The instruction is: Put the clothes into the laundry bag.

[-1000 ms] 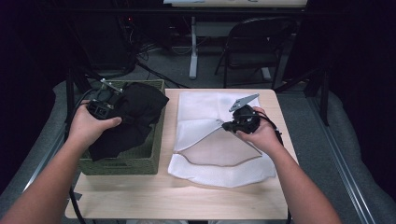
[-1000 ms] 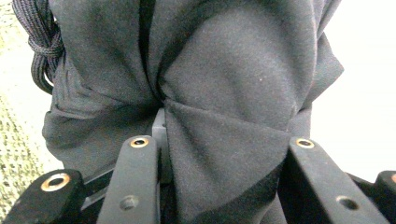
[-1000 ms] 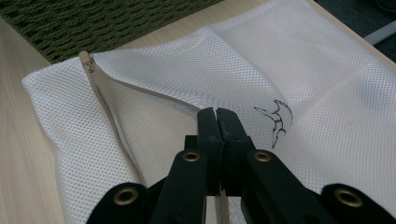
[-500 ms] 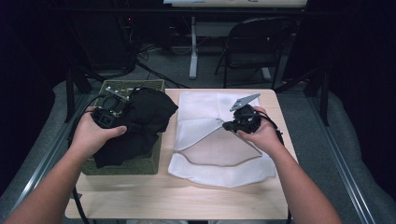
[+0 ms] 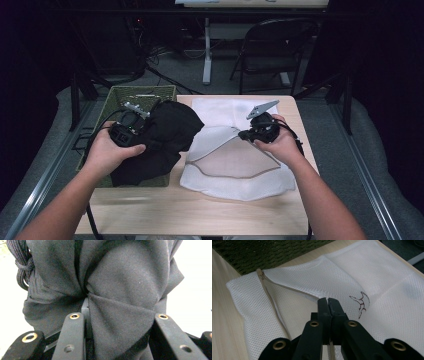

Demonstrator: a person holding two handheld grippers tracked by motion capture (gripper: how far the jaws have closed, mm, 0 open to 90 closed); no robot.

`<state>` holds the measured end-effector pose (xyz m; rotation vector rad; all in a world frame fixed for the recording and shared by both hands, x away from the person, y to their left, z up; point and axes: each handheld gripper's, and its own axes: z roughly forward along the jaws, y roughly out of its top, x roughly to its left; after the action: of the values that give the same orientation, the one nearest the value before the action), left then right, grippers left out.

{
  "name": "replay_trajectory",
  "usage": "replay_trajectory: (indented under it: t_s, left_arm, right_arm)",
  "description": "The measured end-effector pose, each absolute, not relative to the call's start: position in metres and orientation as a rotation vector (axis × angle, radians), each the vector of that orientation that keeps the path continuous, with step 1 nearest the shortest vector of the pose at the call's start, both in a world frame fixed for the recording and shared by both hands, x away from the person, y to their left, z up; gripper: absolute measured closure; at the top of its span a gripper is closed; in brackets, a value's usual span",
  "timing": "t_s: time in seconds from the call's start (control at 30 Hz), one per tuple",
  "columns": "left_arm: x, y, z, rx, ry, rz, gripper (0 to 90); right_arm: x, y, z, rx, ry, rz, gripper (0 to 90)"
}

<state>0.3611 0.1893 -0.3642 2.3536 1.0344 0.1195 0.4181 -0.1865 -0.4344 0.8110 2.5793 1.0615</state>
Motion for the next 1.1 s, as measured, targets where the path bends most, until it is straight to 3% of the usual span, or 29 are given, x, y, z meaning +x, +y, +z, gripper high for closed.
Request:
replay_trajectory:
  t_s: [1.1]
  left_arm:
    - [0.331,0.142,-0.387,2.403,0.866,0.044,61.7]
  right_arm:
    - [0.419,-0.184,-0.431,0.806,2.575,1.066,89.3]
